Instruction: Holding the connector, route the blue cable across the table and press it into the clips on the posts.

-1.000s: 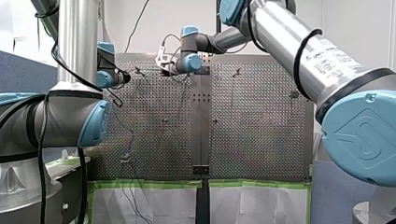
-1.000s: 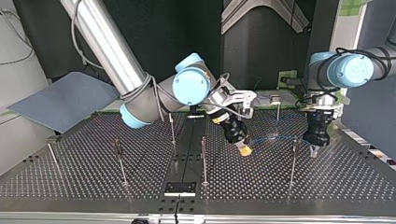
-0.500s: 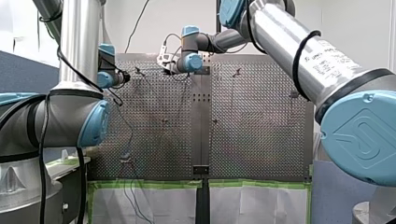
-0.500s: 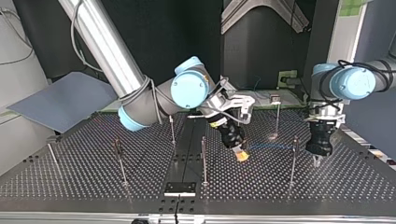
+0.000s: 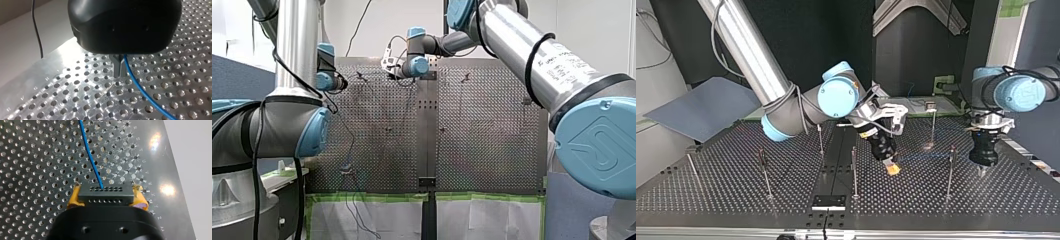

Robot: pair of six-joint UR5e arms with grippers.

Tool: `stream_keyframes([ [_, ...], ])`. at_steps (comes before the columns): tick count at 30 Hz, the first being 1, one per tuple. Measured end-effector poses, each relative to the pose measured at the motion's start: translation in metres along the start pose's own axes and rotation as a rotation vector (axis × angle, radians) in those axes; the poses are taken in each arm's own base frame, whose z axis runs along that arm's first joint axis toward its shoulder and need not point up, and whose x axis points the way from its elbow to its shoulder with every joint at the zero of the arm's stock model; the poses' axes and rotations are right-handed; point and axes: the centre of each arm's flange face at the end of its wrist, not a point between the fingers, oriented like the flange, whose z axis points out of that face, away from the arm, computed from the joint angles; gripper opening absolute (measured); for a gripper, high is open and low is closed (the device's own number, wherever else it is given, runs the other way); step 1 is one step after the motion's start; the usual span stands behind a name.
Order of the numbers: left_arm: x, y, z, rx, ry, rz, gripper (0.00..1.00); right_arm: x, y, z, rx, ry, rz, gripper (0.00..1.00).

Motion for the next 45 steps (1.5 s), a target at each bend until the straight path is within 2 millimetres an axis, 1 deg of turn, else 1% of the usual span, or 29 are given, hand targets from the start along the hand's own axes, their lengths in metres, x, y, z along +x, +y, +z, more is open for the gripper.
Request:
stream_keyframes([
  [1,-0.001,-0.002,-0.001,-0.002,0.003,0.006,0.25,0.0,0.0,0.0,-0.001,0.0,0.0,0.0],
  [2,-0.002,-0.004,-0.004,-0.005,0.006,0.015,0.44,0.0,0.0,0.0,-0.001,0.0,0.0,0.0],
  [3,-0.003,-0.006,-0.006,-0.009,0.007,0.022,0.44,0.0,0.0,0.0,-0.001,0.0,0.0,0.0],
  [4,-0.004,-0.008,-0.008,-0.014,0.006,0.03,0.75,0.0,0.0,0.0,-0.002,0.0,0.0,0.0],
  [5,-0.007,-0.01,-0.011,-0.021,0.006,0.041,0.85,0.0,0.0,0.0,-0.003,0.0,-0.001,0.0],
  [6,-0.008,-0.012,-0.014,-0.028,0.004,0.049,0.85,0.0,0.001,0.0,-0.005,0.0,-0.001,0.0],
  [7,-0.01,-0.014,-0.016,-0.034,0.002,0.057,1.0,0.0,0.001,0.0,-0.007,0.001,-0.002,0.0],
  [12,-0.021,-0.026,-0.031,-0.072,-0.009,0.101,1.0,0.0,0.001,0.0,-0.014,0.001,-0.006,0.0],
  [16,-0.022,-0.031,-0.046,-0.098,0.004,0.136,1.0,0.0,0.001,0.0,-0.016,0.001,-0.008,0.0],
  [20,-0.016,-0.038,-0.066,-0.095,0.053,0.165,1.0,-0.001,-0.001,-0.001,-0.015,0.0,-0.009,0.0],
  [28,0.001,-0.056,-0.104,-0.064,0.155,0.165,1.0,-0.001,-0.001,-0.002,-0.03,-0.001,-0.022,0.0],
  [35,0.015,-0.065,-0.148,-0.095,0.227,0.187,1.0,0.0,0.001,-0.003,-0.056,-0.001,-0.026,0.0],
  [38,0.014,-0.072,-0.161,-0.084,0.24,0.2,1.0,0.0,0.002,-0.003,-0.066,0.001,-0.027,0.0],
  [41,0.009,-0.083,-0.166,-0.044,0.228,0.211,1.0,0.0,0.002,-0.003,-0.07,0.001,-0.027,0.0],
  [45,-0.002,-0.102,-0.166,0.03,0.19,0.219,1.0,0.0,0.002,-0.003,-0.071,0.002,-0.028,0.0],
])
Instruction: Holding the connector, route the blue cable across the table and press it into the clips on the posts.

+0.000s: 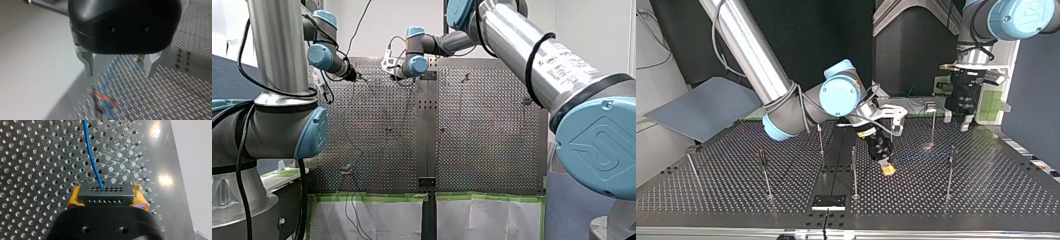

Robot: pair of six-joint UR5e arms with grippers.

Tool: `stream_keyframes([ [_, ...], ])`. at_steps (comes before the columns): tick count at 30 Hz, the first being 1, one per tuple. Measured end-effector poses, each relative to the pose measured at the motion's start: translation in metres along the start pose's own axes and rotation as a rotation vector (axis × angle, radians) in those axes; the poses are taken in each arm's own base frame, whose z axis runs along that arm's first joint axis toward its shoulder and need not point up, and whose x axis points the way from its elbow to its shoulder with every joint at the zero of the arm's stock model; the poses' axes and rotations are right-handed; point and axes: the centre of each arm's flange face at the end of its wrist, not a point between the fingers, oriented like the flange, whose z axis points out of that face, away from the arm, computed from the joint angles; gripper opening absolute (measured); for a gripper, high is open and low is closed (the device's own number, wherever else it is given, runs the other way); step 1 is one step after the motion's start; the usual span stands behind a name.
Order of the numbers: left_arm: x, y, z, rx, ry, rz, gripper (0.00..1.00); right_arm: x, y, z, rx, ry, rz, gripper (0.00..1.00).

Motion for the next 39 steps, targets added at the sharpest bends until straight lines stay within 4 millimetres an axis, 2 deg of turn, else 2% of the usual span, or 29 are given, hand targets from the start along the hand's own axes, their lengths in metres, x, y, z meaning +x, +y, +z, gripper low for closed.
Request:
stream_keyframes([
  [5,-0.013,-0.014,0.009,0.065,-0.037,0.01,1.0,-0.001,-0.001,0.0,0.0,0.0,0.0,0.0],
  [16,-0.005,-0.02,0.04,0.084,-0.018,0.04,1.0,0.001,0.002,0.0,-0.004,0.002,0.001,0.0],
  [26,-0.018,-0.035,0.07,0.115,-0.061,0.039,1.0,0.001,0.003,0.001,-0.005,0.004,0.0,0.0],
  [39,-0.007,-0.041,0.091,0.14,-0.043,0.037,1.0,0.005,0.003,0.002,-0.004,0.01,0.001,0.0],
])
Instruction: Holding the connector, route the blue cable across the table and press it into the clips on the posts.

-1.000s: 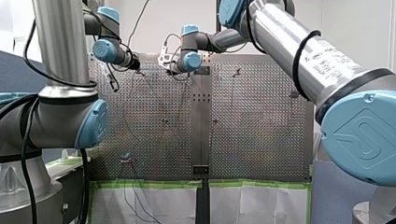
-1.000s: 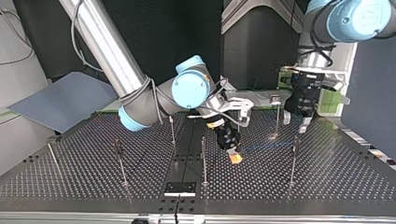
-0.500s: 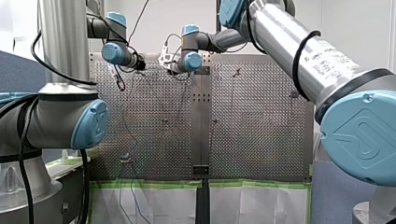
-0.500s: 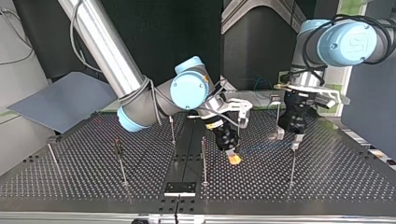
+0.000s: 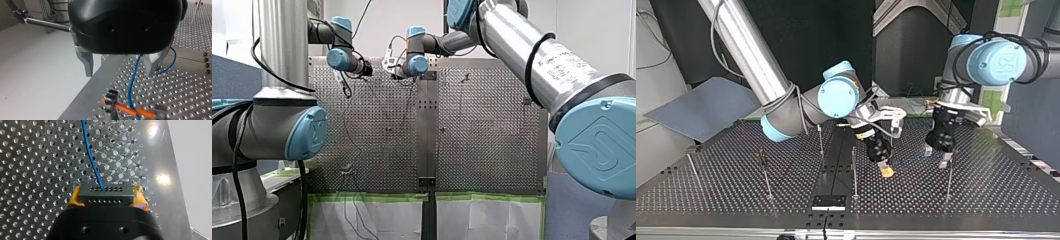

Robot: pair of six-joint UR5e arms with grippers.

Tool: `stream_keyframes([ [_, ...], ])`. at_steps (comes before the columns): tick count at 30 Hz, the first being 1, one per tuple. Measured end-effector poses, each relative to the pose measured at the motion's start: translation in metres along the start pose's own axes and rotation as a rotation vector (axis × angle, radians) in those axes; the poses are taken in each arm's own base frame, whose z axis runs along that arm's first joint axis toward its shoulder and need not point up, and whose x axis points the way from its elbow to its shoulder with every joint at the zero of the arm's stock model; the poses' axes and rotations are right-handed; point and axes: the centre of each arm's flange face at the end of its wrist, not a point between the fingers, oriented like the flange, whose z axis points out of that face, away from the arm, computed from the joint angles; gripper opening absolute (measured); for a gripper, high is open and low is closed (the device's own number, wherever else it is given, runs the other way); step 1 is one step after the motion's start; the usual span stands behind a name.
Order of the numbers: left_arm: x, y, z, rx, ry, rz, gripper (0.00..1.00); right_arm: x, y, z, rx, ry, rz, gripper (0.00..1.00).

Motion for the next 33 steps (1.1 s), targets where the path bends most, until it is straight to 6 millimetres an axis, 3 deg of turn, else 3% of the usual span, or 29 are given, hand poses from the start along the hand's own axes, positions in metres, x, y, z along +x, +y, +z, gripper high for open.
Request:
stream_keyframes([
  [6,0.003,-0.006,0.009,0.018,0.007,-0.001,1.0,0.001,0.0,0.0,0.001,0.002,0.003,0.0],
  [14,0.026,0.002,0.022,-0.009,0.051,0.004,1.0,0.001,0.0,0.0,0.002,0.001,0.006,0.0],
  [21,0.027,0.003,0.026,-0.02,0.035,-0.001,1.0,0.001,0.0,0.0,0.002,-0.001,0.006,0.0],
  [22,0.027,0.003,0.026,-0.021,0.033,-0.001,0.78,0.001,0.0,0.0,0.002,-0.001,0.006,0.0],
  [23,0.027,0.003,0.026,-0.023,0.031,-0.001,0.64,0.001,0.0,0.0,0.003,-0.001,0.006,0.0],
  [24,0.027,0.003,0.026,-0.027,0.03,-0.001,0.64,0.001,0.0,0.0,0.002,-0.001,0.006,0.0],
  [25,0.027,0.004,0.026,-0.031,0.028,0.0,0.47,0.001,0.0,0.0,0.002,-0.001,0.006,0.0],
  [26,0.027,0.004,0.025,-0.039,0.027,0.002,0.19,0.001,0.0,0.0,0.002,-0.002,0.006,0.0],
  [27,0.027,0.004,0.025,-0.047,0.026,0.004,0.19,0.001,0.0,0.0,0.002,-0.003,0.006,0.0],
  [28,0.027,0.005,0.025,-0.055,0.026,0.008,0.0,0.001,0.0,0.0,0.002,-0.003,0.006,0.0],
  [33,0.029,0.008,0.022,-0.101,0.033,0.026,0.0,0.0,-0.002,-0.001,0.003,-0.007,0.008,0.0],
])
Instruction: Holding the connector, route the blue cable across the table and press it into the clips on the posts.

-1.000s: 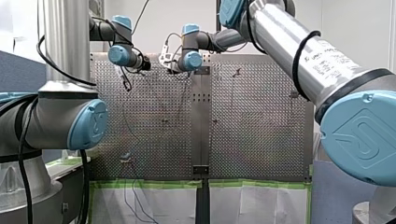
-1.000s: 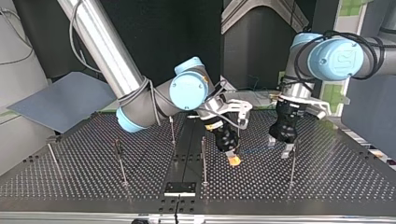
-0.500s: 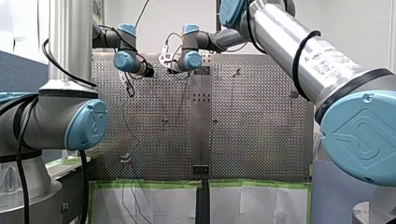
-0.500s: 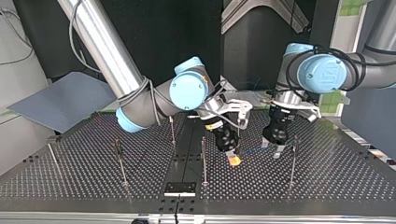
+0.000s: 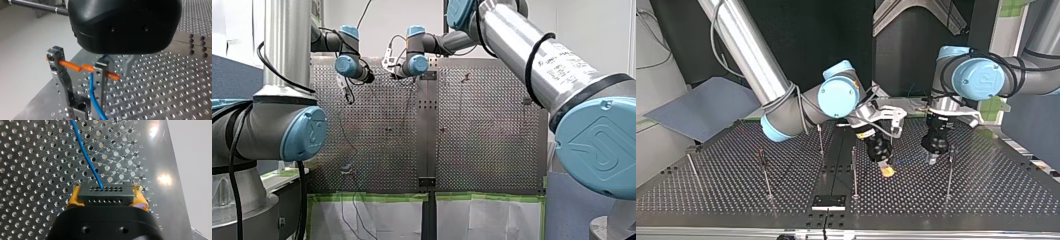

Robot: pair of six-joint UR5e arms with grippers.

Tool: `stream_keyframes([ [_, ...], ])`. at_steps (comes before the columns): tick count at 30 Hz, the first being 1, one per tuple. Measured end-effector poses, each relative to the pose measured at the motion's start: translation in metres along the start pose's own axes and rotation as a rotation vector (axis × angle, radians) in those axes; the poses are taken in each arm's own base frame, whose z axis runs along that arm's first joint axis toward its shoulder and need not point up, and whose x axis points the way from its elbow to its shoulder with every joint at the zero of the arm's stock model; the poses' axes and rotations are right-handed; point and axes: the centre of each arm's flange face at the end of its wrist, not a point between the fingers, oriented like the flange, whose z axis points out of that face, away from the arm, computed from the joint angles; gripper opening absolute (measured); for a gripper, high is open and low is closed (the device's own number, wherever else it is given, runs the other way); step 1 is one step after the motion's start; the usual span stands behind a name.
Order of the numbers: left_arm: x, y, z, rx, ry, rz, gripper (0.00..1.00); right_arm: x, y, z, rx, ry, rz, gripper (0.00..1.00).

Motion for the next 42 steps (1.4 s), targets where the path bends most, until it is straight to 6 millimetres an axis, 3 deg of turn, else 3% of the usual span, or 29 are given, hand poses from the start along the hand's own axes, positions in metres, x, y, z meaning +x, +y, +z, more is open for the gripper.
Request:
stream_keyframes([
  [10,0.018,0.001,-0.013,-0.074,0.029,0.021,0.0,-0.014,-0.002,-0.004,-0.004,-0.032,0.002,0.0],
  [25,0.073,0.004,-0.042,-0.101,0.016,0.023,0.0,-0.077,0.02,-0.019,-0.047,-0.151,-0.005,0.0],
  [34,0.132,0.022,-0.055,-0.13,0.075,0.017,0.0,-0.115,0.033,-0.034,-0.073,-0.231,-0.022,0.0],
  [42,0.191,0.039,-0.074,-0.14,0.15,0.017,0.0,-0.148,0.057,-0.05,-0.117,-0.301,-0.037,0.0],
])
